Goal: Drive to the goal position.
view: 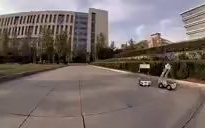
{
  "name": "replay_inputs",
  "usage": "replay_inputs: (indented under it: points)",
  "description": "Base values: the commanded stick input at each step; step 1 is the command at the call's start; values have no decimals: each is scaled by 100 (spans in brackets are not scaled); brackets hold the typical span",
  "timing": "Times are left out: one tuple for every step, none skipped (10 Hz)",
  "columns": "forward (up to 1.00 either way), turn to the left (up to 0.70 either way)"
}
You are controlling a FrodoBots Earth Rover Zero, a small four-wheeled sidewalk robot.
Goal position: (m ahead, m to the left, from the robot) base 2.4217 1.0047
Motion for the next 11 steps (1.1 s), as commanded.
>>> replay_inputs:
  points:
    - [70, -14]
    - [70, -14]
    - [70, -14]
    - [70, -14]
    - [70, -14]
    - [70, -14]
    - [70, -14]
    - [70, -14]
    - [70, -14]
    - [70, -14]
    - [70, -14]
